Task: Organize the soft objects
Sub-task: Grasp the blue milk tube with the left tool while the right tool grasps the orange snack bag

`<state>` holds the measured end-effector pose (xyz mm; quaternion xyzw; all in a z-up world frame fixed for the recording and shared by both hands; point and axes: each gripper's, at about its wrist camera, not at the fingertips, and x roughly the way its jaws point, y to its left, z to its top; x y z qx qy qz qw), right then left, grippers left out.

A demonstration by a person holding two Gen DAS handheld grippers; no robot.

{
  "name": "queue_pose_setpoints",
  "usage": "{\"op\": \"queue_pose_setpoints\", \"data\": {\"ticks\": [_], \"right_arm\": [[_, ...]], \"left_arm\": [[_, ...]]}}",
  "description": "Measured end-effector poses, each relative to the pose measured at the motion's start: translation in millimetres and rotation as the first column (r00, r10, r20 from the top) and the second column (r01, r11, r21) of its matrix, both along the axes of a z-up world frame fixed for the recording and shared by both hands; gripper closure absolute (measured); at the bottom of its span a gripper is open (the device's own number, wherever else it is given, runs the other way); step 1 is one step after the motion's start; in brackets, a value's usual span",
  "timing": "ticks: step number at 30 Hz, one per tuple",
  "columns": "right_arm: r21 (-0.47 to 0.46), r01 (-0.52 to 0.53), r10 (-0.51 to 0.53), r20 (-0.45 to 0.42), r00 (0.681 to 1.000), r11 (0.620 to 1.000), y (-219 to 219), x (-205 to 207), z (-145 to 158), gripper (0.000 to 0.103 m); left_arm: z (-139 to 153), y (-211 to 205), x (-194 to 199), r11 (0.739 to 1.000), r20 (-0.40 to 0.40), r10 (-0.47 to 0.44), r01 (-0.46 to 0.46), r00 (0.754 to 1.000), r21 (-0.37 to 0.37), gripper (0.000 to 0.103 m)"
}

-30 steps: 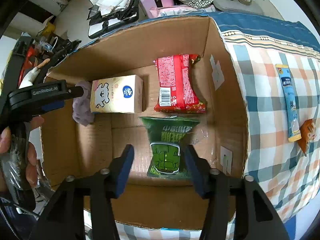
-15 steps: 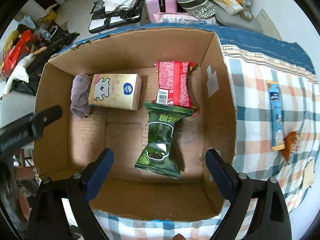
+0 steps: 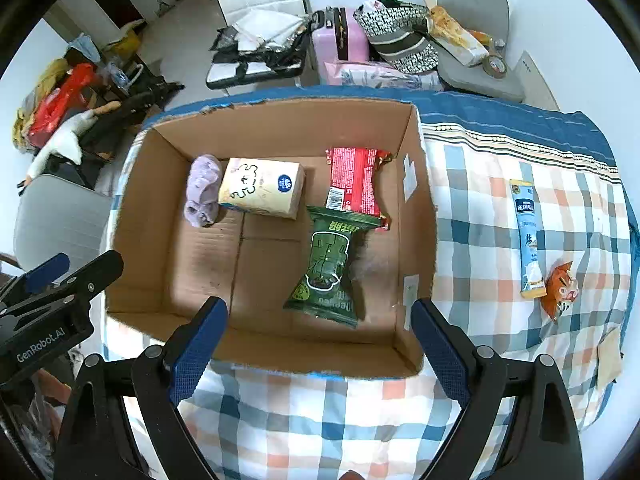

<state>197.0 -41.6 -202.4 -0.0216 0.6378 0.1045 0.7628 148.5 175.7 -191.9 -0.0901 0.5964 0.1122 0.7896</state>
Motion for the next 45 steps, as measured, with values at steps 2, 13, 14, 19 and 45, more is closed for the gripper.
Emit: {"op": "queue_pose_setpoints", "data": {"ticks": [2, 13, 14, 19, 45], "right_arm": [[0.022, 0.010, -0.010, 0.013, 1.000, 1.000, -8, -4, 9, 0.008], [0.133, 0.204, -0.216, 0.085, 0.973, 0.970, -130, -14, 56, 0.000], [0.129, 0.233, -0.245, 0.087, 0.966, 0.964, -148, -13, 57, 0.000], [0.081, 0.368, -0.374, 0.090, 0.923, 0.926, -237, -6, 49, 0.000], [0.141, 0.606, -0.559, -0.268, 0.784, 0.783, -397, 47, -147, 0.000]], "left_arm": [[9, -10, -2, 1.000, 0.012, -0.001, 0.001, 1.000, -0.015, 0.010], [50, -136, 43, 0.981, 0.124, -0.173, 0.182, 0.977, -0.065, 0.000], [49, -150, 50, 0.978, 0.129, -0.186, 0.196, 0.974, -0.072, 0.000], [29, -227, 89, 0.956, 0.106, -0.276, 0.284, 0.955, -0.073, 0.000], [-220, -416, 202, 0.902, -0.437, -0.411, 0.288, 0.800, -0.321, 0.032]]}}
